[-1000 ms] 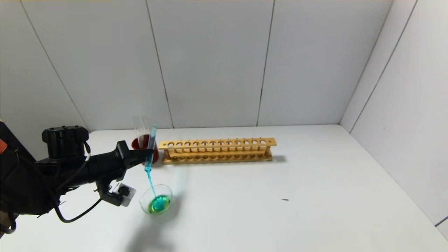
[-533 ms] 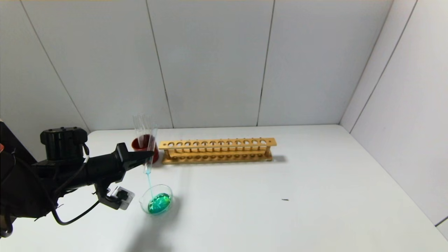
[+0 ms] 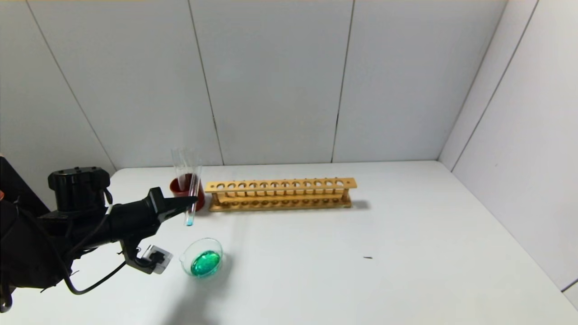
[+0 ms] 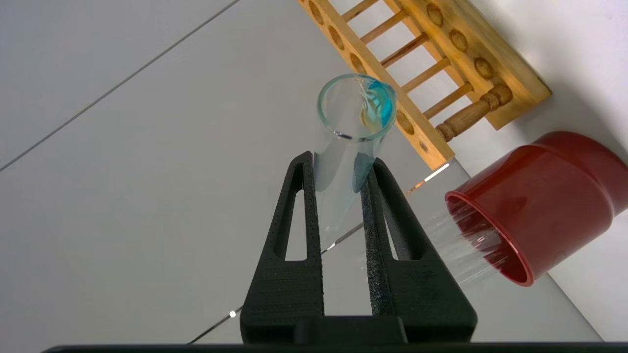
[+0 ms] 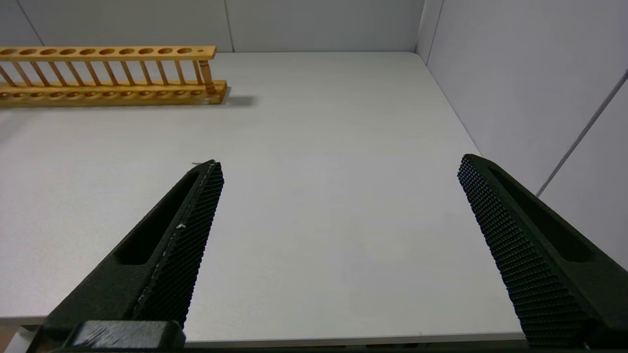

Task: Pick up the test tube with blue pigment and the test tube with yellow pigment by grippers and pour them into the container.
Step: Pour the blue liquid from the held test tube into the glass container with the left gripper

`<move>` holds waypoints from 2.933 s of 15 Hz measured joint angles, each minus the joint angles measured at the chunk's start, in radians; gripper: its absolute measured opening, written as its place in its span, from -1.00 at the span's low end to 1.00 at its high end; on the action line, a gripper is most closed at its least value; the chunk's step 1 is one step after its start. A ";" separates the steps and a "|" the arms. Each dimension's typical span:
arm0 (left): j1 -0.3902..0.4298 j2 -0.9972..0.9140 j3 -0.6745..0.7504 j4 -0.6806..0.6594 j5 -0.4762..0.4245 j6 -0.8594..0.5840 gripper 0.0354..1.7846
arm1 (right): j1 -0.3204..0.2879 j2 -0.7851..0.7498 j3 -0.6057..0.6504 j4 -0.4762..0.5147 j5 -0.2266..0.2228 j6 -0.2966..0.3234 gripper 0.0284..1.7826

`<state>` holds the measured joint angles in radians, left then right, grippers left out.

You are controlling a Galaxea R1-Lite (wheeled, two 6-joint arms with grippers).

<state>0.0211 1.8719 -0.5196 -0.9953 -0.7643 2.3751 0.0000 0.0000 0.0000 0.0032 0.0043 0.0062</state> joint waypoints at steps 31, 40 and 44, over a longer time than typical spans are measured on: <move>-0.094 0.070 0.276 -0.526 0.112 0.201 -0.70 | 0.000 0.000 0.000 0.000 0.000 0.000 0.96; -0.150 0.024 0.243 -0.526 0.275 -0.131 -0.70 | 0.000 0.000 0.000 0.000 0.000 0.000 0.96; -0.175 0.015 0.230 -0.526 0.367 -0.376 -0.70 | 0.000 0.000 0.000 0.000 0.000 0.000 0.96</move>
<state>-0.1543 1.8872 -0.2900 -1.5211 -0.3977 1.9989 0.0000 0.0000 0.0000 0.0028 0.0038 0.0062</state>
